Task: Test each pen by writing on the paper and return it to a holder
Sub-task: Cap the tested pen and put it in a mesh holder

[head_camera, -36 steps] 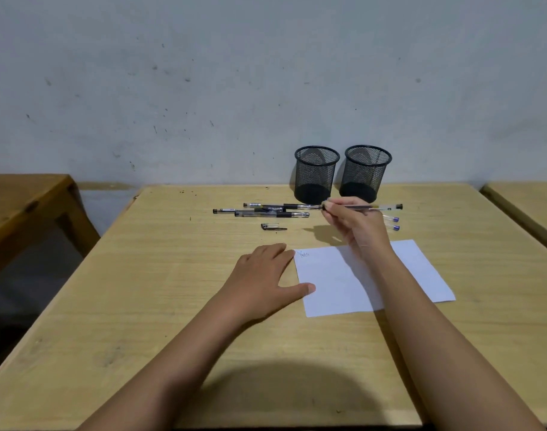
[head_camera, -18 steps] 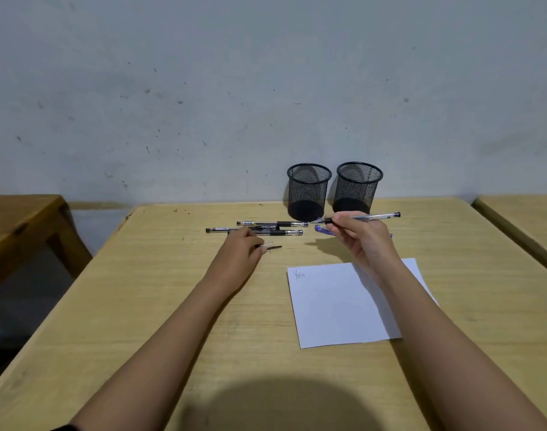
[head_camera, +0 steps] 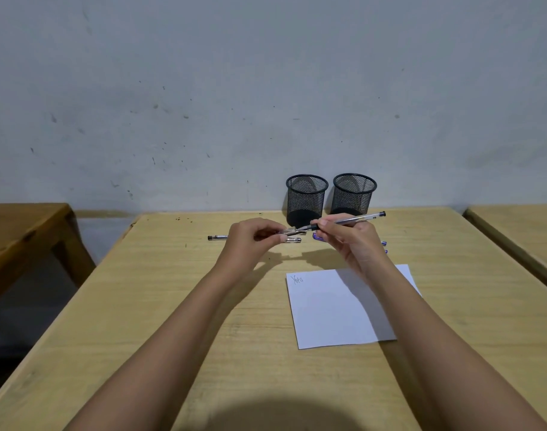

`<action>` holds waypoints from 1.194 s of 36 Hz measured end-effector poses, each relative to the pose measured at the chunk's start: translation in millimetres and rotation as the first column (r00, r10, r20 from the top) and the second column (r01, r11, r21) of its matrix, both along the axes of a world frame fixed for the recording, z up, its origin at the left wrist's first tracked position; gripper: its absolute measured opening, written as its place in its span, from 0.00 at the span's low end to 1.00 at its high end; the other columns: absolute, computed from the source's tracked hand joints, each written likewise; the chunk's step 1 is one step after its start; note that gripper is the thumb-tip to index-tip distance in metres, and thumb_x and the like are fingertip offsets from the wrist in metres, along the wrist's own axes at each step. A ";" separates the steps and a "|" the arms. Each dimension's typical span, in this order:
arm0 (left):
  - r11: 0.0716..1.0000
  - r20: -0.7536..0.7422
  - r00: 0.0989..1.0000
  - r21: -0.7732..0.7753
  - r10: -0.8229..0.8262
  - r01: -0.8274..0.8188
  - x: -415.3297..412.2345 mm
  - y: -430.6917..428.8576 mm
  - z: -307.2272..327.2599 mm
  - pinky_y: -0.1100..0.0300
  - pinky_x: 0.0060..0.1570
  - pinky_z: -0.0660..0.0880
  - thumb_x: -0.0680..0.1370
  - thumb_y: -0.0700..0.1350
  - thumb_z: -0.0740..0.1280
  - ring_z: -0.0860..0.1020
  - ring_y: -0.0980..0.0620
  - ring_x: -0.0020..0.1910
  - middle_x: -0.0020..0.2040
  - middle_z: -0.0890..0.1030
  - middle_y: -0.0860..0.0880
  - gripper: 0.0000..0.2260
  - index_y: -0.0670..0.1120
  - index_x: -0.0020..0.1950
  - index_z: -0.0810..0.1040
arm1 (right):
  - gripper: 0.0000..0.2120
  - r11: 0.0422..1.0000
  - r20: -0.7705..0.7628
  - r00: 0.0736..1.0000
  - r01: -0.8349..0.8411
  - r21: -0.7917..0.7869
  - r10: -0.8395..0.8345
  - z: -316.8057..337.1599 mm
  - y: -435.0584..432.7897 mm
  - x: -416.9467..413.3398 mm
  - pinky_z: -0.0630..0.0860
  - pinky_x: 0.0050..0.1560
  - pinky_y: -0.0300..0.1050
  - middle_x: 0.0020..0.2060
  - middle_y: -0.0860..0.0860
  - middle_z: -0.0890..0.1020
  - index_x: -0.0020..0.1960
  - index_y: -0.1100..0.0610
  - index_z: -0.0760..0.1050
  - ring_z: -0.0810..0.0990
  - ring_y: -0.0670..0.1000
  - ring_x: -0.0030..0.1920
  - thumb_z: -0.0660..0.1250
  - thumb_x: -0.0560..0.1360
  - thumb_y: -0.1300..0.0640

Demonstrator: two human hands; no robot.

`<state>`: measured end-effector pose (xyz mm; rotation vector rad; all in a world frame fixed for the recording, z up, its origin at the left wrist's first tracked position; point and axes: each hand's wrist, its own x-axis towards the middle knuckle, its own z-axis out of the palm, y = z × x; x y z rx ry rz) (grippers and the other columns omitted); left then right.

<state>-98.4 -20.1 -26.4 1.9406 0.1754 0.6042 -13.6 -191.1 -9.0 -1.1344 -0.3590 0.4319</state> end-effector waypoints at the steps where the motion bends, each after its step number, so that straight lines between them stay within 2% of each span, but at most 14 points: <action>1: 1.000 0.005 1.000 -0.004 -0.009 0.009 -1.2 -1.9 1.8 0.71 0.43 0.73 0.71 0.38 0.73 0.78 0.62 0.38 0.41 0.83 0.50 0.06 0.47 0.45 0.83 | 0.07 1.000 0.006 1.000 0.000 -0.003 0.000 0.9 -1.6 -0.6 0.78 0.38 0.32 0.35 0.54 0.85 0.37 0.62 0.79 0.82 0.46 0.33 0.67 0.71 0.71; 3: 1.000 0.011 1.000 -0.008 -0.025 0.025 -2.3 -4.6 4.3 0.71 0.42 0.72 0.71 0.38 0.73 0.78 0.63 0.38 0.41 0.83 0.49 0.06 0.46 0.45 0.83 | 0.08 1.000 0.018 1.000 -0.003 -0.002 0.003 2.0 -4.1 -1.3 0.78 0.38 0.32 0.35 0.54 0.85 0.36 0.61 0.80 0.82 0.46 0.33 0.67 0.71 0.71; 6: 0.999 0.004 0.999 -0.018 -0.048 0.049 -1.8 -8.8 7.0 0.65 0.45 0.74 0.71 0.38 0.73 0.79 0.56 0.41 0.43 0.83 0.47 0.06 0.45 0.46 0.83 | 0.12 1.000 0.044 0.999 -0.019 -0.003 0.019 3.6 -6.1 -3.0 0.79 0.40 0.33 0.35 0.54 0.85 0.32 0.58 0.81 0.81 0.46 0.32 0.67 0.71 0.71; 10: 0.994 0.011 0.995 -0.038 -0.100 0.101 -1.2 -16.3 13.9 0.62 0.47 0.76 0.71 0.38 0.73 0.80 0.56 0.40 0.43 0.84 0.45 0.06 0.43 0.47 0.83 | 0.07 1.000 0.080 0.996 -0.023 -0.009 0.024 6.5 -6.9 -7.3 0.78 0.40 0.33 0.34 0.53 0.85 0.37 0.62 0.80 0.81 0.44 0.32 0.67 0.71 0.71; 14: 0.987 0.038 0.994 -0.122 -0.100 0.104 -1.9 -19.3 18.3 0.57 0.49 0.77 0.71 0.37 0.72 0.80 0.53 0.41 0.41 0.84 0.46 0.05 0.46 0.43 0.83 | 0.07 1.000 0.081 0.997 -0.011 0.010 0.011 7.4 -6.1 -9.4 0.76 0.38 0.32 0.33 0.52 0.84 0.37 0.61 0.80 0.81 0.45 0.34 0.69 0.69 0.71; 19: 0.976 0.072 0.992 -0.190 -0.099 0.111 -1.3 -24.4 24.9 0.65 0.42 0.76 0.71 0.35 0.71 0.78 0.57 0.37 0.38 0.82 0.48 0.07 0.47 0.40 0.82 | 0.08 0.996 0.059 0.998 0.026 0.088 -0.031 5.8 -2.0 -14.2 0.78 0.39 0.33 0.33 0.52 0.84 0.36 0.61 0.80 0.82 0.46 0.35 0.68 0.68 0.72; 24: 0.968 0.076 0.991 -0.220 -0.108 0.122 -4.9 -23.6 26.2 0.64 0.43 0.76 0.71 0.35 0.71 0.79 0.57 0.38 0.39 0.82 0.48 0.07 0.47 0.41 0.82 | 0.07 0.994 0.059 0.998 0.023 0.104 -0.029 6.5 -0.2 -17.2 0.78 0.40 0.32 0.31 0.50 0.84 0.37 0.62 0.78 0.82 0.44 0.35 0.67 0.70 0.72; 27: 0.972 0.053 0.991 -0.199 -0.121 0.129 -4.3 -20.4 29.9 0.59 0.45 0.76 0.72 0.36 0.71 0.79 0.54 0.39 0.39 0.83 0.47 0.07 0.48 0.42 0.83 | 0.04 0.997 0.065 0.998 -0.011 0.073 0.006 10.0 -1.5 -13.8 0.78 0.40 0.32 0.32 0.50 0.84 0.39 0.62 0.78 0.82 0.45 0.36 0.68 0.69 0.69; 31: 0.980 0.028 0.994 -0.163 -0.110 0.113 -6.9 -9.9 37.0 0.58 0.49 0.75 0.71 0.36 0.72 0.79 0.50 0.43 0.44 0.83 0.38 0.04 0.43 0.45 0.83 | 0.05 0.994 0.010 0.999 0.039 0.098 -0.040 12.3 -12.3 -1.4 0.78 0.39 0.32 0.32 0.50 0.82 0.41 0.61 0.78 0.81 0.44 0.35 0.70 0.67 0.68; 32: 0.982 0.017 0.994 -0.154 -0.104 0.105 -8.6 -5.4 38.5 0.59 0.49 0.74 0.71 0.37 0.72 0.79 0.50 0.43 0.46 0.83 0.37 0.05 0.42 0.46 0.83 | 0.05 0.995 0.022 0.998 0.061 0.082 -0.063 11.9 -17.5 2.4 0.77 0.38 0.32 0.30 0.49 0.82 0.41 0.61 0.78 0.81 0.44 0.33 0.70 0.67 0.69; 34: 0.987 -0.016 0.994 -0.120 -0.106 0.104 -11.6 3.3 41.9 0.62 0.48 0.73 0.71 0.38 0.72 0.79 0.52 0.44 0.47 0.84 0.39 0.05 0.42 0.46 0.83 | 0.05 0.996 0.159 0.985 0.074 -0.052 -0.065 12.7 -27.6 7.3 0.76 0.36 0.32 0.28 0.49 0.81 0.41 0.62 0.79 0.79 0.44 0.31 0.72 0.67 0.68; 36: 0.991 -0.039 0.993 -0.084 -0.112 0.108 -10.9 9.2 46.9 0.66 0.44 0.73 0.71 0.38 0.73 0.78 0.54 0.43 0.46 0.84 0.40 0.05 0.42 0.47 0.83 | 0.06 0.966 0.339 0.941 0.086 -0.242 0.001 15.6 -32.5 9.4 0.76 0.37 0.32 0.29 0.48 0.82 0.40 0.63 0.79 0.80 0.44 0.31 0.74 0.65 0.69; 39: 0.993 -0.023 0.994 -0.053 -0.103 0.101 -1.9 12.4 57.7 0.73 0.42 0.73 0.70 0.36 0.73 0.78 0.58 0.41 0.45 0.83 0.42 0.08 0.39 0.48 0.83 | 0.07 0.879 0.490 0.862 0.130 -0.458 0.128 23.6 -29.5 11.2 0.73 0.32 0.32 0.28 0.47 0.82 0.37 0.60 0.80 0.79 0.43 0.30 0.76 0.64 0.68; 43: 0.991 0.037 0.991 -0.026 -0.128 0.130 17.3 9.6 72.9 0.70 0.44 0.75 0.70 0.37 0.74 0.79 0.61 0.39 0.41 0.83 0.48 0.09 0.43 0.48 0.82 | 0.10 0.775 0.614 0.734 0.197 -0.600 0.289 32.9 -20.6 16.3 0.76 0.34 0.37 0.30 0.49 0.80 0.37 0.52 0.80 0.78 0.45 0.31 0.75 0.66 0.65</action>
